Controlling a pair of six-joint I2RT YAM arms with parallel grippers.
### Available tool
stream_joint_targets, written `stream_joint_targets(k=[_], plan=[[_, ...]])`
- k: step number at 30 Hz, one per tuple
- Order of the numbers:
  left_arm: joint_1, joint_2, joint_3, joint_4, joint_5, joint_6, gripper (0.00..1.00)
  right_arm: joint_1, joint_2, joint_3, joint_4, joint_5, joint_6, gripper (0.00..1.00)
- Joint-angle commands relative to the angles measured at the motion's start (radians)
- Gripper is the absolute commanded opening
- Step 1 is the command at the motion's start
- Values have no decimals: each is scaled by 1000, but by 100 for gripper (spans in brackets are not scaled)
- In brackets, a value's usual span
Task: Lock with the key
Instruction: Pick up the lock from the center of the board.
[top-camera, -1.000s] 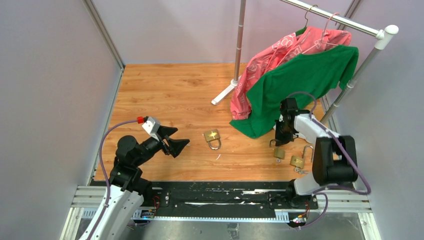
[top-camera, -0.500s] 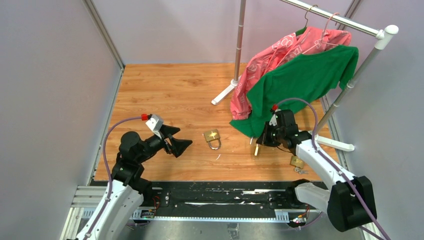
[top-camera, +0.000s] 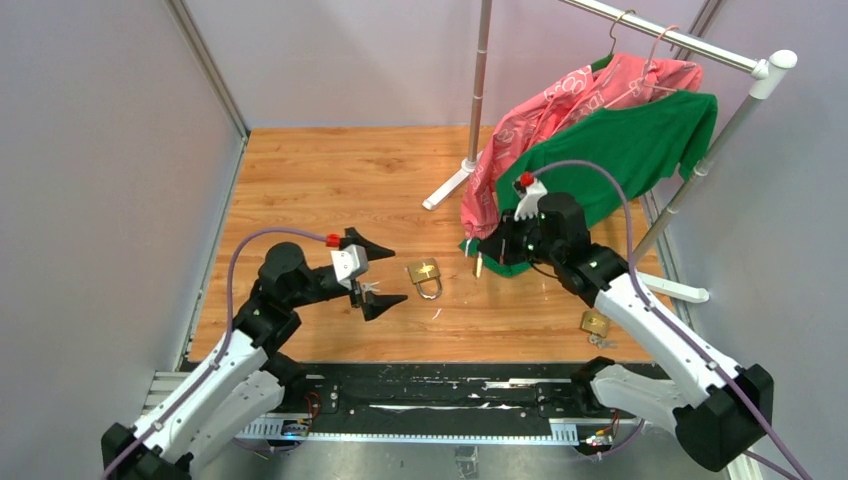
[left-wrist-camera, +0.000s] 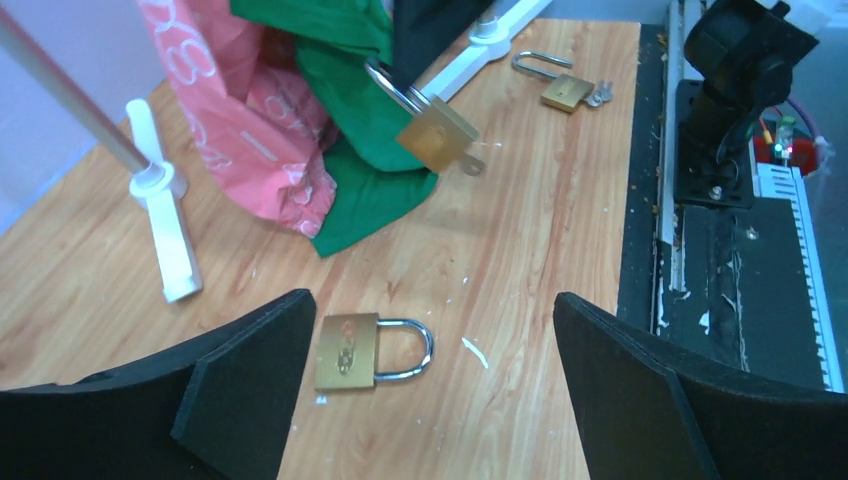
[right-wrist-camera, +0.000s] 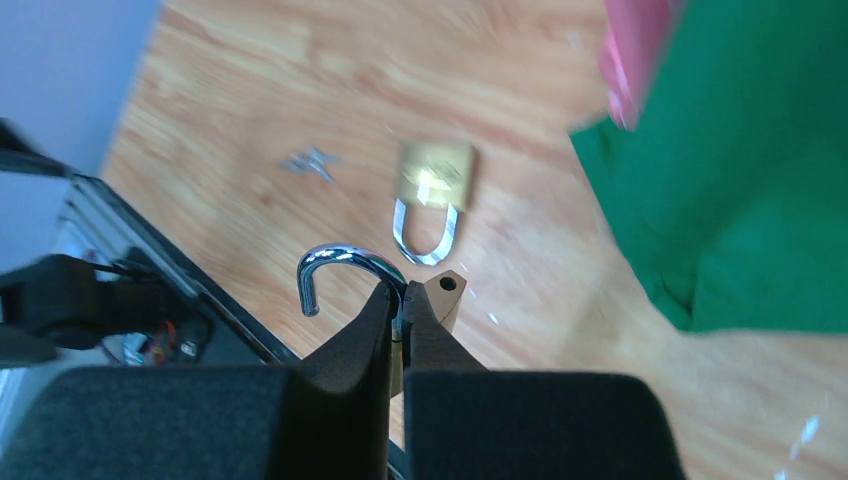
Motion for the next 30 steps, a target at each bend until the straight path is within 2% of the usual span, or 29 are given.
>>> stream_joint_targets(k=[1,5,10,12,14,17,19,22,26,30], plan=[[-72,100,105,24,-43,139,97,60,-44,139,88,36,24,0],[-78,260,263,24,-62,47,97,91,-48,200,169,73,70,0],[-167,387,388,52,-175,42,98,105,-75,203,301,159,178,0],[-168,434,429,66,-159,-67,99,105,-83,190,394,100,156,0],[-146,458,449,65,-123,-171,99,104,-93,199,413,52,91,0],[-125,446,452,14,28,-123,98,105,-132,193,407,24,-4,0],[-130,436,444,3,24,-124,98,105,-164,194,370,72,-14,0],[-157,436,459,3,-69,-125,98,104,-179,172,370,155,40,0],[-276,448,492,42,-396,-63,97,116,-162,137,458,232,186,0],[-346,466,488,144,-467,64,93,173,-122,164,472,352,199,0]])
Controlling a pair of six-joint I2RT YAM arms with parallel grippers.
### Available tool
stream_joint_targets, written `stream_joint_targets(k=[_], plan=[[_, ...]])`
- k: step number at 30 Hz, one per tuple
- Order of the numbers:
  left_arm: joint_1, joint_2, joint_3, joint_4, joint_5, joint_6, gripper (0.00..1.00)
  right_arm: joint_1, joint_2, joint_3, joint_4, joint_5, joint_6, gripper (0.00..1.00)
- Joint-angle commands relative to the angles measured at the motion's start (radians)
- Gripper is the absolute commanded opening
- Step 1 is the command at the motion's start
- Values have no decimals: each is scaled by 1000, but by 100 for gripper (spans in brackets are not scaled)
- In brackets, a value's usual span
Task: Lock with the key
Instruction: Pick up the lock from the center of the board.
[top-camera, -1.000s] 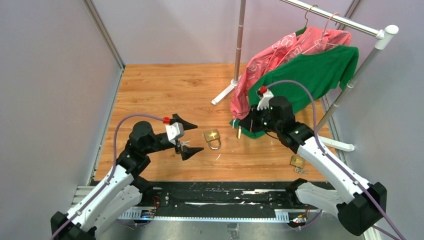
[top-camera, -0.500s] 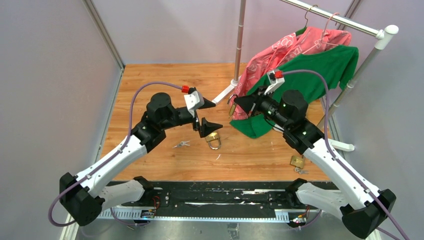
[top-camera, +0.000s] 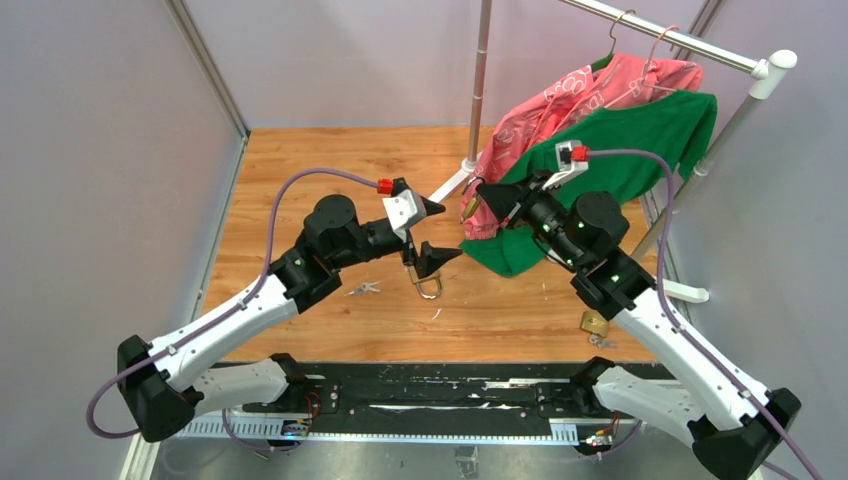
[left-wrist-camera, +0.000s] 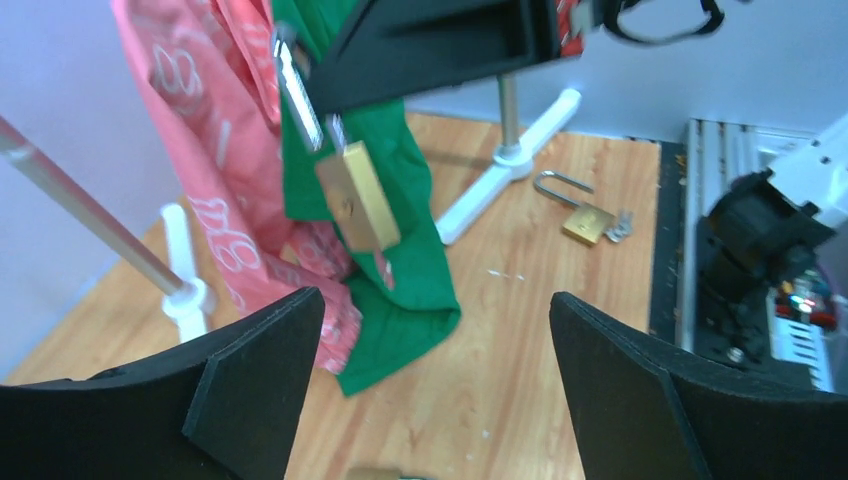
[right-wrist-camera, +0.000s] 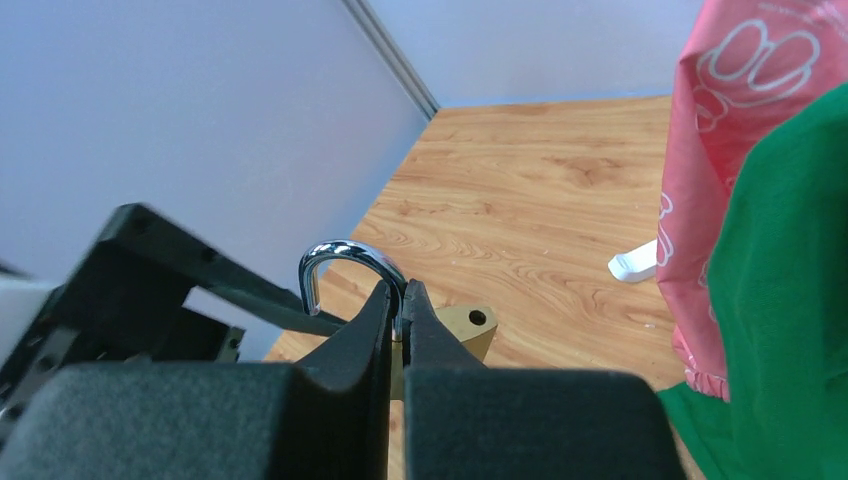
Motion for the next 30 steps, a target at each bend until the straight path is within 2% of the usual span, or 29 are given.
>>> stream_joint_targets(k=[1,6,9,11,17,26,30], plan=[[-67,19,27,105,-203,154,92,74,30,24,103,159,64,0],[-80,73,35,129,-224,146,77,133,51,33,144,212,57,0],[-79,95,41,152,-261,79,76,148,55,23,184,203,77,0],[-78,104,44,154,-295,51,71,155,54,27,182,201,77,0],[-79,113,50,169,-300,46,56,171,46,27,180,202,71,0],[-79,119,54,206,-298,57,44,181,60,31,184,186,73,0],[-79,118,45,206,-321,65,30,182,65,36,180,181,72,0]])
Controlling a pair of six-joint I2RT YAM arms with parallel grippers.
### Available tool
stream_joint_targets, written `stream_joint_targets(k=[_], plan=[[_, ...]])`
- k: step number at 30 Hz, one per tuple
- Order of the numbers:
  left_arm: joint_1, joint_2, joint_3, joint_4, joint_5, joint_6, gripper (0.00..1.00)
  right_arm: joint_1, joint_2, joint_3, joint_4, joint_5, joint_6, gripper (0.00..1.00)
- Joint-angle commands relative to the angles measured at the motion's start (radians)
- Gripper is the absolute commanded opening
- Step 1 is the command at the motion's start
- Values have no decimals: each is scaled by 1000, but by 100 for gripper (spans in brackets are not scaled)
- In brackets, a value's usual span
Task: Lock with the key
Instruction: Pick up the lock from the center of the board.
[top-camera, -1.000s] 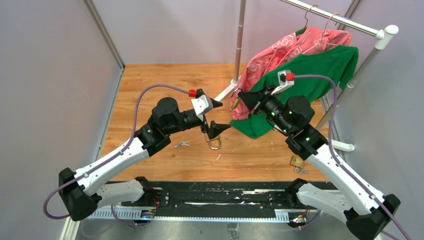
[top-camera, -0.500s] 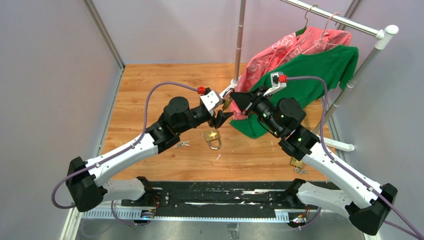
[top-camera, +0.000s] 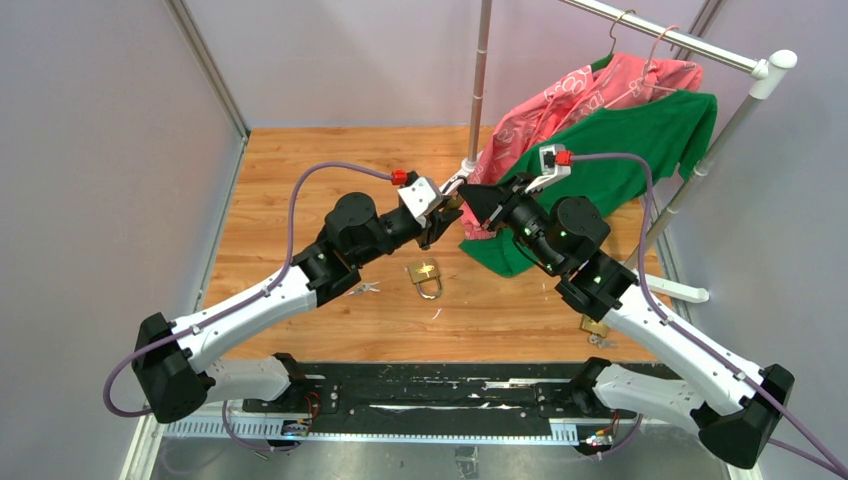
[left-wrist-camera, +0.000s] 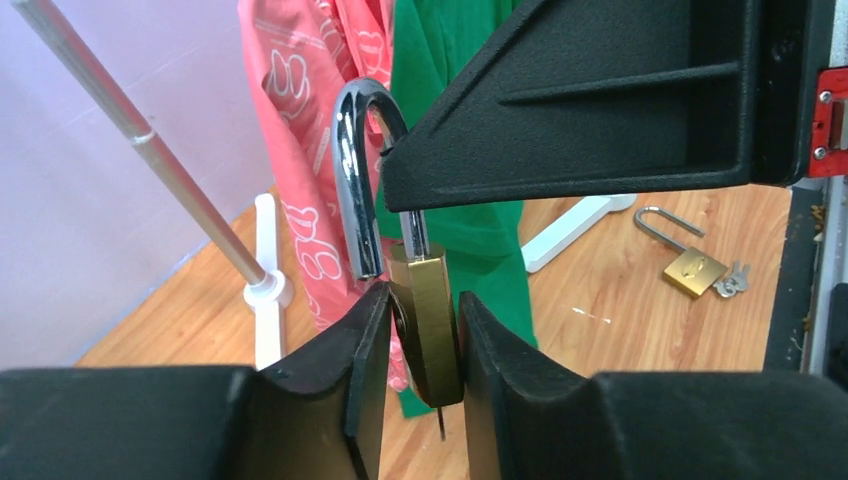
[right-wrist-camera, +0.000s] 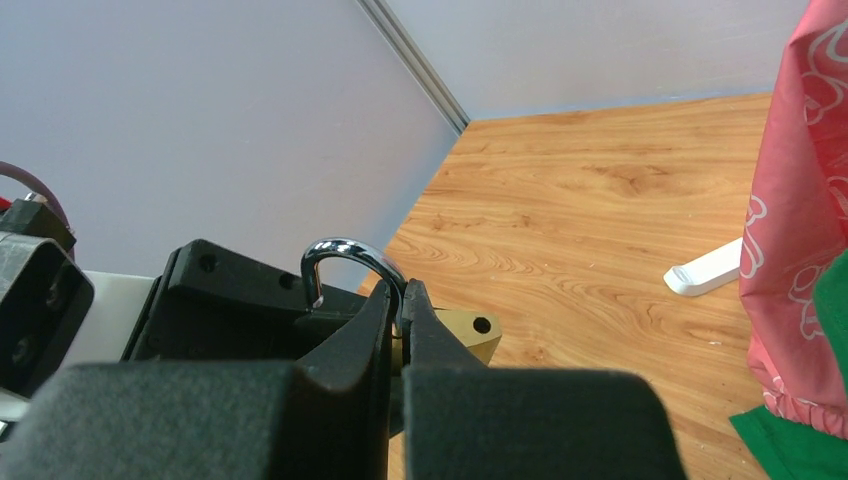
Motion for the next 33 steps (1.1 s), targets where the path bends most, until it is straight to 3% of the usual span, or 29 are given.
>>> stream_joint_targets(k=[1,5,12,15,17,20,23,25,27,29,31,33], plan=[[-5,2,22,42,-32,13,26,19,-4,36,78,-3,19,0],[-5,-6,16,41,-23,18,0,19,6,38,75,-8,22,0],[-5,-39,-8,30,14,87,0,18,-7,53,-45,45,-20,3],[-5,-69,-25,-16,42,167,0,10,-57,89,-201,106,-114,46],[-5,-89,-35,-69,42,254,0,8,-85,146,-366,105,-229,66],[3,-117,-16,-212,128,398,0,-1,-93,276,-593,-28,-446,82],[66,-126,58,-453,455,470,0,-4,-89,408,-806,-252,-660,82],[84,-108,118,-649,600,528,0,-4,-111,441,-860,-417,-779,82],[84,-96,159,-829,663,602,0,-4,-147,408,-853,-559,-890,81],[84,-99,166,-921,677,620,0,-3,-201,294,-731,-544,-943,80],[84,-103,171,-926,686,581,0,-3,-232,168,-612,-583,-1058,76],[84,-107,174,-891,708,507,0,1,-240,82,-563,-779,-1252,73]])
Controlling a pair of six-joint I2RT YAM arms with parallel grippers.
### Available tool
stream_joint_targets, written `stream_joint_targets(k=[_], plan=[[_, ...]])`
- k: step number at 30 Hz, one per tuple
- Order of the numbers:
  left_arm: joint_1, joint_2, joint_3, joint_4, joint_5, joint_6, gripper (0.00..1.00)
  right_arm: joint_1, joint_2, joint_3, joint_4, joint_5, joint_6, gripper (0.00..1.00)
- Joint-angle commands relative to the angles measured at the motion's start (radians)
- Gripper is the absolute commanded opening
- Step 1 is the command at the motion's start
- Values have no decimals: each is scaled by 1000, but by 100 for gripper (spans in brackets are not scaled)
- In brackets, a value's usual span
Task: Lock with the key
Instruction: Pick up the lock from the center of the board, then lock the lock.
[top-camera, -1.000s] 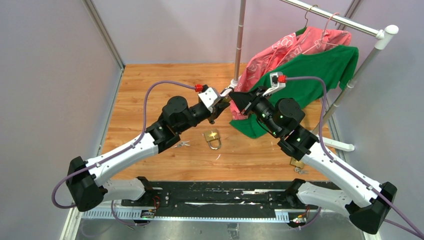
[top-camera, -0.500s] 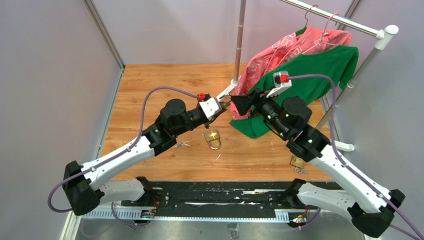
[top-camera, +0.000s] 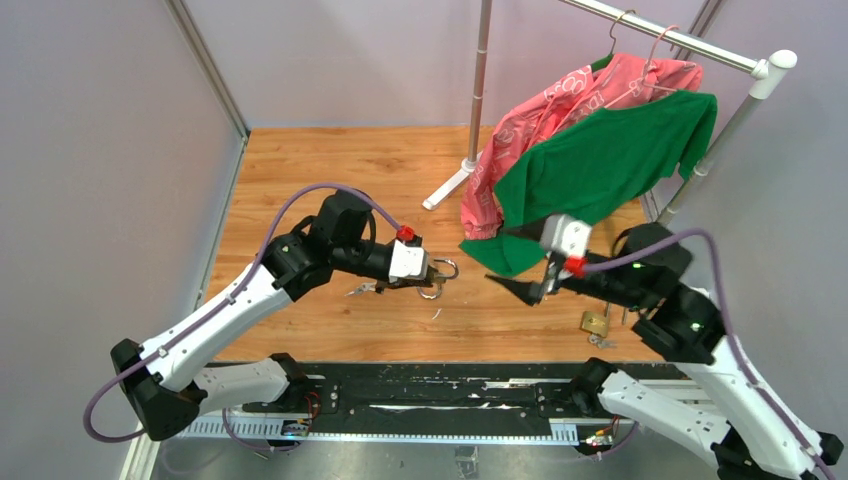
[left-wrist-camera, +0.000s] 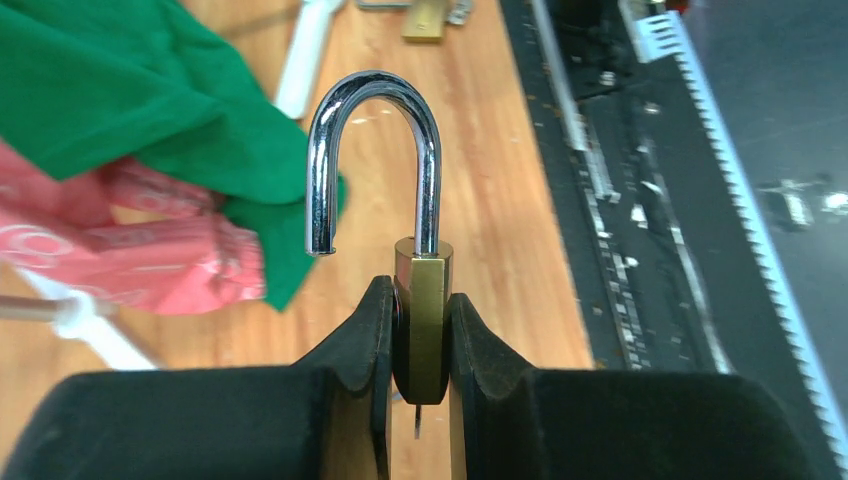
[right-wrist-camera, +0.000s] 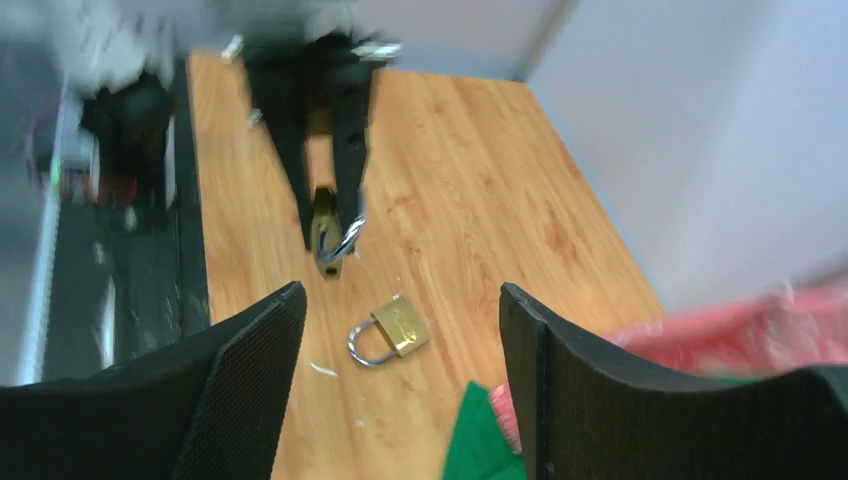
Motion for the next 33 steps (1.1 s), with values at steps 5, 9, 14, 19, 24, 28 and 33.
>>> stream_joint_targets(k=[5,9,14,19,24,28,33], plan=[[8,-7,33,-69,149,-169,0,91,43,-209,168,-386,-695,72],[11,5,38,-80,151,-173,0,164,94,-195,123,-328,-936,70],[11,12,43,-89,148,-186,0,231,153,-166,66,-215,-1071,68],[12,14,52,-99,161,-177,0,249,171,-145,0,-152,-1112,51],[12,6,57,-121,164,-108,0,249,173,-128,-27,-110,-1021,29],[12,-2,67,-143,151,-85,0,249,166,-129,-33,-3,-848,23],[12,-15,57,-98,68,-120,0,248,174,-109,-32,97,-467,21]])
